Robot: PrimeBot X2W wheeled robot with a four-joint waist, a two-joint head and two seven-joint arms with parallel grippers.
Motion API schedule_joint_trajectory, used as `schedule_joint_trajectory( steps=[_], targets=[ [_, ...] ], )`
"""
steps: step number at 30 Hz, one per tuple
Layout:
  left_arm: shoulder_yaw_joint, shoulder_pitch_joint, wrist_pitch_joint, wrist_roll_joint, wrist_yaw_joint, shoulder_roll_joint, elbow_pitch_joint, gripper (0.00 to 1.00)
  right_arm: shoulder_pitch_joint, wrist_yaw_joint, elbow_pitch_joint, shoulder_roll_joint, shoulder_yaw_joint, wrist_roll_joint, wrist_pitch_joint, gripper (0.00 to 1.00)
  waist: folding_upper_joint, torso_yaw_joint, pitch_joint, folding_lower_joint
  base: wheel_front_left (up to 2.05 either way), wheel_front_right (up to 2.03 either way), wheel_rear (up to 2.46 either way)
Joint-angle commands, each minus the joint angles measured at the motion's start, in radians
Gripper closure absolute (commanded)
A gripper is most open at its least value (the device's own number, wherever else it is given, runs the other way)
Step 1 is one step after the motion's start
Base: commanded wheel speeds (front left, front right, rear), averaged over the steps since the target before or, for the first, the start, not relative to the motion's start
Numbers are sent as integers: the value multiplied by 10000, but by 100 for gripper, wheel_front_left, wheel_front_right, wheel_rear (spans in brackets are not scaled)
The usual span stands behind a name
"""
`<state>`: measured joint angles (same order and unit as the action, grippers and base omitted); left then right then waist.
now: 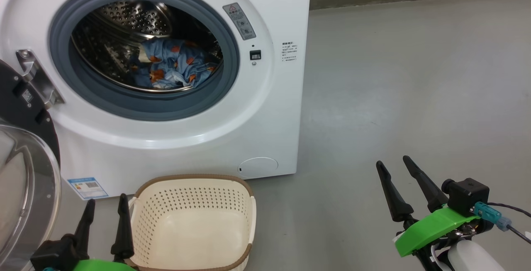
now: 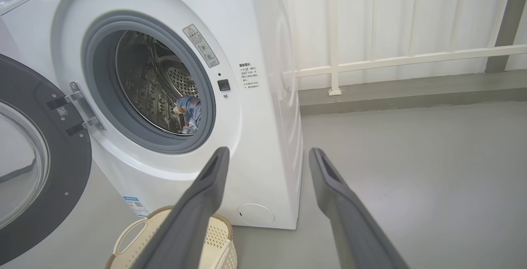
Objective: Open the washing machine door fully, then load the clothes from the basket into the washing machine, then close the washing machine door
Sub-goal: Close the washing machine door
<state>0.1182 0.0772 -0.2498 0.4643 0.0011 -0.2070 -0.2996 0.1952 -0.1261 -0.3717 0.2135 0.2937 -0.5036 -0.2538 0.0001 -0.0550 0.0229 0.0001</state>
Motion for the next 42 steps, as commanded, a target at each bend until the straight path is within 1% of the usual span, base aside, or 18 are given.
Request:
schedule_joint_trajectory(
  steps=[1,19,27,35,42],
  targets=[
    [-325,283,-111,57,63,-308,222,0,145,-46,244,55,168,-70,-80,0,-1,8,-7,-1,0,0,0],
    [-251,263,-113,125,131,-356,242,0,97,-46,260,36,152,-31,-80,0,-1,78,-41,-1,0,0,0],
    [-192,290,-113,135,156,-410,171,0,99,-46,259,19,123,-23,-80,0,-1,320,-78,-1,0,0,0],
    [-111,271,-65,-8,396,-473,168,0,66,-46,227,-4,177,-70,-80,0,-1,943,-65,-1,0,0,0],
    [-81,257,-31,-137,654,-545,116,0,96,-46,163,-5,324,-158,-80,0,-1,1814,9,-1,0,0,0]
  ],
)
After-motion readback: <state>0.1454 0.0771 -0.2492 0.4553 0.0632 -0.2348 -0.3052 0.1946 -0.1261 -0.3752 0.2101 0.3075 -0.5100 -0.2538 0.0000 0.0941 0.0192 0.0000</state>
